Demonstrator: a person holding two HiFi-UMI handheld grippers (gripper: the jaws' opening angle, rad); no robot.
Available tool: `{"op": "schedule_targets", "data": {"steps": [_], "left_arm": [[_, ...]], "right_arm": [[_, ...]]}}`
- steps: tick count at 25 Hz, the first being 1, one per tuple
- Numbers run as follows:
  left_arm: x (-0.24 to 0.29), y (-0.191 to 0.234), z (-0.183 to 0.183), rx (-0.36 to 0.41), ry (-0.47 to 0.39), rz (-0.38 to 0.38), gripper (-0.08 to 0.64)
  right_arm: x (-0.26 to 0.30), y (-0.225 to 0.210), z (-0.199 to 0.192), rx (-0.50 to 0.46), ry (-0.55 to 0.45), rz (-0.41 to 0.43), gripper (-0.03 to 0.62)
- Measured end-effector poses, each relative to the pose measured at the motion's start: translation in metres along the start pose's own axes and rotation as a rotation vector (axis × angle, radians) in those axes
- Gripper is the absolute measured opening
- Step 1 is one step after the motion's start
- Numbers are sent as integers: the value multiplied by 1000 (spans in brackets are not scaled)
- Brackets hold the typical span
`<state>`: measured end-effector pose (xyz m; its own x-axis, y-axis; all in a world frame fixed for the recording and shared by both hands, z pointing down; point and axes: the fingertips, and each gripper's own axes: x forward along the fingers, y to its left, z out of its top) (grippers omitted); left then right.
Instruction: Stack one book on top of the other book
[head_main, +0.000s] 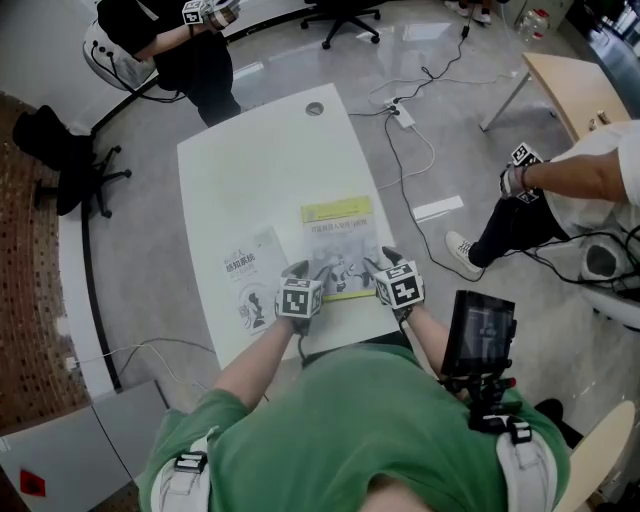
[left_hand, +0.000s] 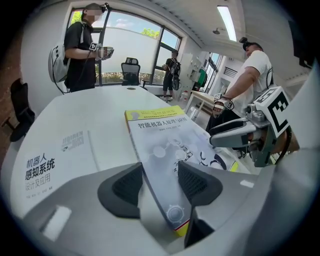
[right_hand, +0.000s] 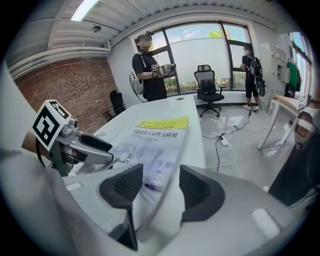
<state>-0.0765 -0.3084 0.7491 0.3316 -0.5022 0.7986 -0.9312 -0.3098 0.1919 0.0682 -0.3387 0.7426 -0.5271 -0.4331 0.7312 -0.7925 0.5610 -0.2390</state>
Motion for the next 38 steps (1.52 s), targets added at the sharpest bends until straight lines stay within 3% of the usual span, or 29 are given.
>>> {"op": "schedule_targets", "data": {"steps": [5, 16, 21, 29, 38], "left_arm": [[11, -12, 9, 72, -9, -12, 236], [30, -29, 18, 146, -33, -31, 236], [26, -37, 20, 177, -30, -34, 236], [34, -50, 39, 197, -39, -38, 236], [37, -64, 45, 232, -51, -65, 235]], "right_arm": [[1, -4, -9, 0, 20, -13, 221], [-5, -50, -21, 83, -9, -53, 221], [-6, -58, -26, 192, -23, 65, 260], [0, -75, -16, 415, -71, 295, 265], [3, -70, -6, 432, -82, 361, 259]]}}
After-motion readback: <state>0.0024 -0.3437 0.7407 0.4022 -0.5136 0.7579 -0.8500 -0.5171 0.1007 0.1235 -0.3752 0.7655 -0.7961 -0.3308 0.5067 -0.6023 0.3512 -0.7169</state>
